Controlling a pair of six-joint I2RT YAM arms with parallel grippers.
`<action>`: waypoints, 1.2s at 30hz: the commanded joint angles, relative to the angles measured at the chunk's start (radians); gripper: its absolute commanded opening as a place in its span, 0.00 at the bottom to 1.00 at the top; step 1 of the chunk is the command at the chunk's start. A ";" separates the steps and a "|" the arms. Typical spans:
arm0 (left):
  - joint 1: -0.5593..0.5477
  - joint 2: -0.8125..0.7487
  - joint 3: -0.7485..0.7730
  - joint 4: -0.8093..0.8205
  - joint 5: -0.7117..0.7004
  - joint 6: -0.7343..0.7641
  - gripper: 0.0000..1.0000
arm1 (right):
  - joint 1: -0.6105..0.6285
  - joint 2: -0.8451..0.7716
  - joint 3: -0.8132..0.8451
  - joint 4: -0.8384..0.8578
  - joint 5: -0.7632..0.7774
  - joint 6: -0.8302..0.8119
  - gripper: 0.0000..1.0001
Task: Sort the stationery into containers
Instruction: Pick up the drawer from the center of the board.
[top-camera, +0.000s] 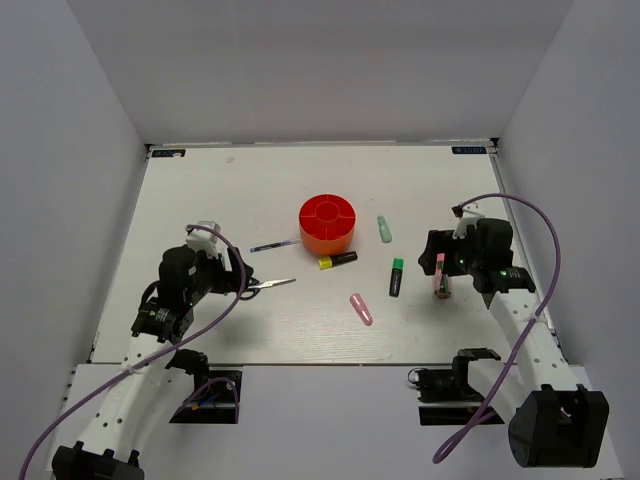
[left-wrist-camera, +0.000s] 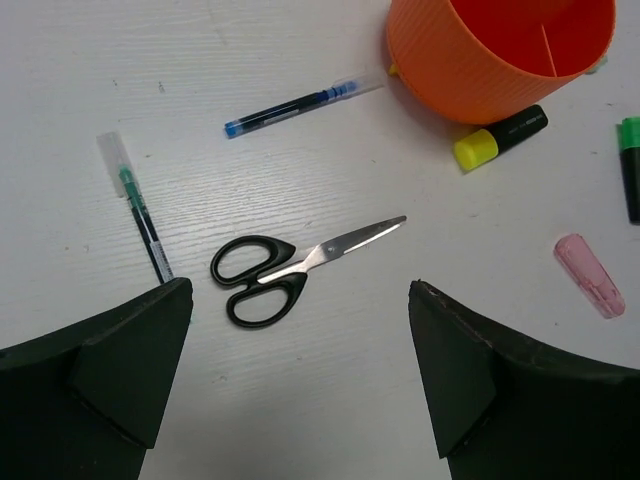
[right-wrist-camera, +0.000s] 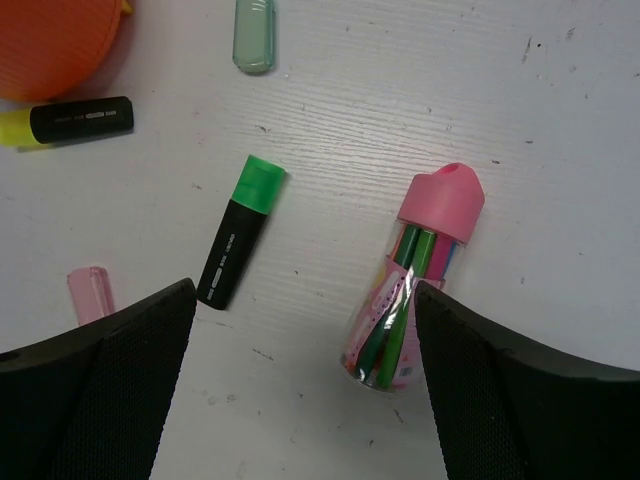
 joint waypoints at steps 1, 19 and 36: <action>0.005 0.001 -0.007 0.030 0.034 0.009 0.99 | -0.001 0.013 0.064 -0.001 -0.012 0.003 0.90; -0.087 0.668 0.491 -0.163 -0.015 0.386 0.00 | 0.014 0.098 0.173 -0.284 -0.042 -0.477 0.87; -0.114 1.216 0.815 -0.195 0.100 0.662 0.53 | 0.022 0.015 0.063 -0.160 -0.197 -0.482 0.35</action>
